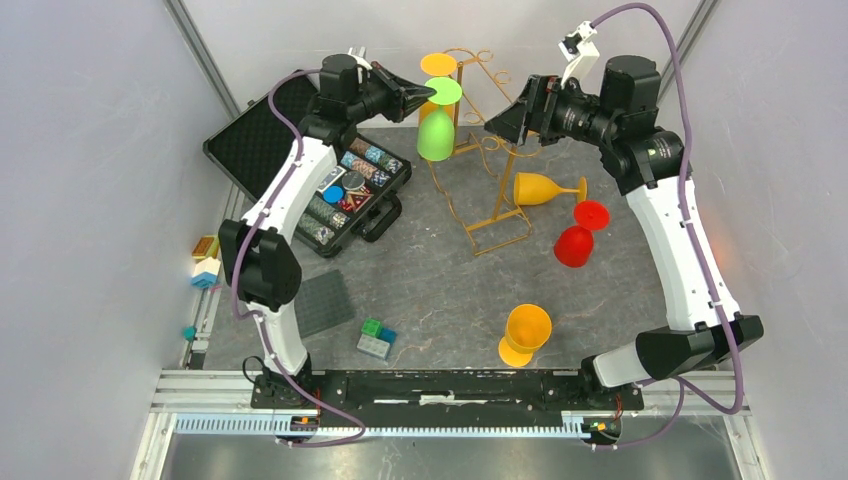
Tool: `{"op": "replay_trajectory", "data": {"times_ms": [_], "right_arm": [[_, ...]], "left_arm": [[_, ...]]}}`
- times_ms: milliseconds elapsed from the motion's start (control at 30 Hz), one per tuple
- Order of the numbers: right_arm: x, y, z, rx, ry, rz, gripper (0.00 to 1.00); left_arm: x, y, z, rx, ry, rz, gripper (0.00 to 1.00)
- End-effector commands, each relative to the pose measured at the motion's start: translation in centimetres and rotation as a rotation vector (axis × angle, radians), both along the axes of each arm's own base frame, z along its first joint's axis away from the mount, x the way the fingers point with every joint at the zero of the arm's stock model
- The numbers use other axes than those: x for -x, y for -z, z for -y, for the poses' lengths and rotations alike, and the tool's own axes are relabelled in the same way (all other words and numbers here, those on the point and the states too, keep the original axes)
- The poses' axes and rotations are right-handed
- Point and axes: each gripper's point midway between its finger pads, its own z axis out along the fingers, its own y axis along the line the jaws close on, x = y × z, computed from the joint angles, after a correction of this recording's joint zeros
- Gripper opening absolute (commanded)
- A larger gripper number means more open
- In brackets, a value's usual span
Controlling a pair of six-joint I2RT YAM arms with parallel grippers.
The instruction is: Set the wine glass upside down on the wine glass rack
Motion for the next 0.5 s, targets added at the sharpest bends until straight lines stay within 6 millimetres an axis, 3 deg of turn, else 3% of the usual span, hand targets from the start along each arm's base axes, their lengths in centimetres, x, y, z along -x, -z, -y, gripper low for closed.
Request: {"op": "replay_trajectory", "data": {"times_ms": [0, 467], "right_arm": [[0.6, -2.0, 0.9, 0.007, 0.023, 0.075, 0.95], [0.1, -1.2, 1.6, 0.023, 0.048, 0.065, 0.95]], "left_arm": [[-0.9, -2.9, -0.7, -0.014, -0.044, 0.112, 0.02], [-1.3, -3.4, 1.8, 0.034, 0.02, 0.123, 0.02]]}}
